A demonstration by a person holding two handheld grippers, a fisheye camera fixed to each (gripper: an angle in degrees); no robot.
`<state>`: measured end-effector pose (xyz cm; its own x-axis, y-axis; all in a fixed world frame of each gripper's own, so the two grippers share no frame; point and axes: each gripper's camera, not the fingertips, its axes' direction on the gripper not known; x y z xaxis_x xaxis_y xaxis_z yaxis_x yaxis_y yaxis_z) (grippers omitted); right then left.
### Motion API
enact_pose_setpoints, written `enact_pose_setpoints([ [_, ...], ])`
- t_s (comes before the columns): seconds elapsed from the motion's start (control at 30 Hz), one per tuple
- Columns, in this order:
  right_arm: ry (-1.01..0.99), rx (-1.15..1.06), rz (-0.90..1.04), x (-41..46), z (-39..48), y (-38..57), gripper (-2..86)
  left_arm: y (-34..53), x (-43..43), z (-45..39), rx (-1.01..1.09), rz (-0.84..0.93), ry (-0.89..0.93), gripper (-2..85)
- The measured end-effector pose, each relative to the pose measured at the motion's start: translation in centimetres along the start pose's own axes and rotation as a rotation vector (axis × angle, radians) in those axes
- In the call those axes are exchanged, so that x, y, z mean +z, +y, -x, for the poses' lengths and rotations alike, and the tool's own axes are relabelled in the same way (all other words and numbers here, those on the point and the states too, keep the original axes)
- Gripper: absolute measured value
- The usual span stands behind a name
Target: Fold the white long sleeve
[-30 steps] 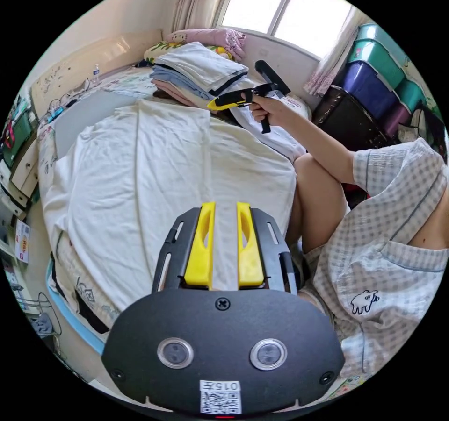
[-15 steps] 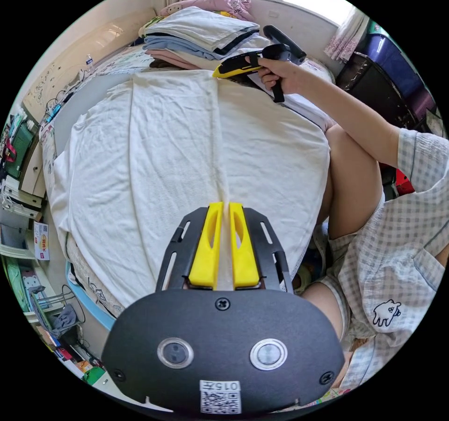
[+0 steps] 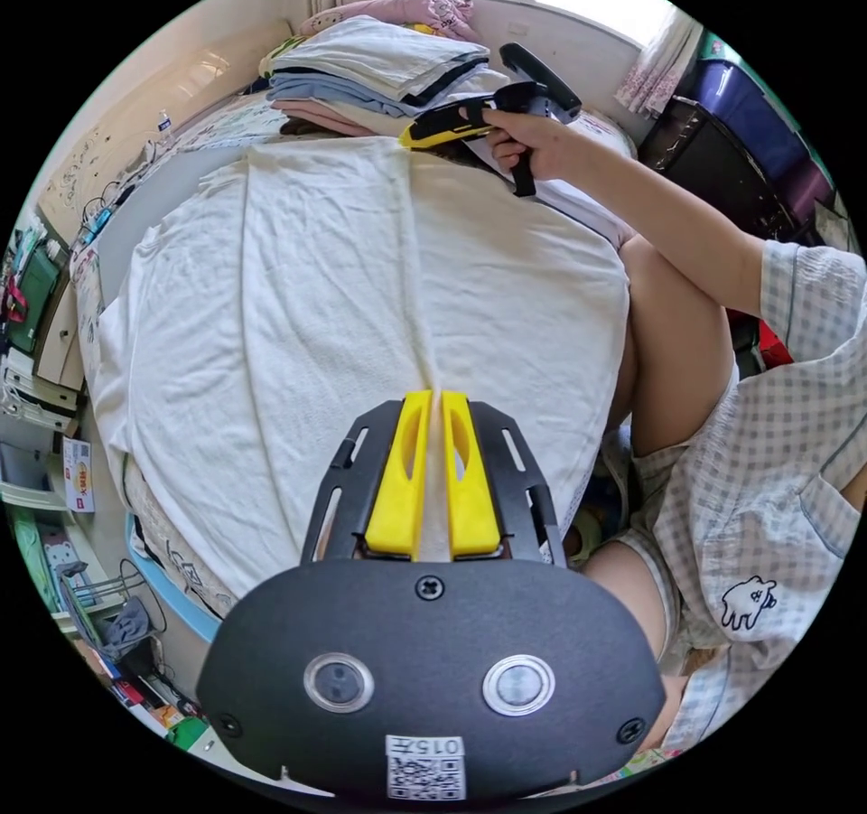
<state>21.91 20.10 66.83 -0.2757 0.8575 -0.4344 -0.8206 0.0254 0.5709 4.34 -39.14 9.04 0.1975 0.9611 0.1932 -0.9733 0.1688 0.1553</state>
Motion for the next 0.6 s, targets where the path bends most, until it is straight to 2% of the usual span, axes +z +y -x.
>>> enact_pose_setpoints([
  [0.23, 0.095, -0.092, 0.074, 3.7, 2.3, 0.4, 0.5, 0.7, 0.6, -0.7, 0.014, -0.001, -0.040, 0.6],
  [0.6, 0.171, -0.200, 0.104, 5.3, 2.7, -1.7, -0.3, 2.8, 1.6, 0.4, -0.007, -0.052, 0.026, 1.0],
])
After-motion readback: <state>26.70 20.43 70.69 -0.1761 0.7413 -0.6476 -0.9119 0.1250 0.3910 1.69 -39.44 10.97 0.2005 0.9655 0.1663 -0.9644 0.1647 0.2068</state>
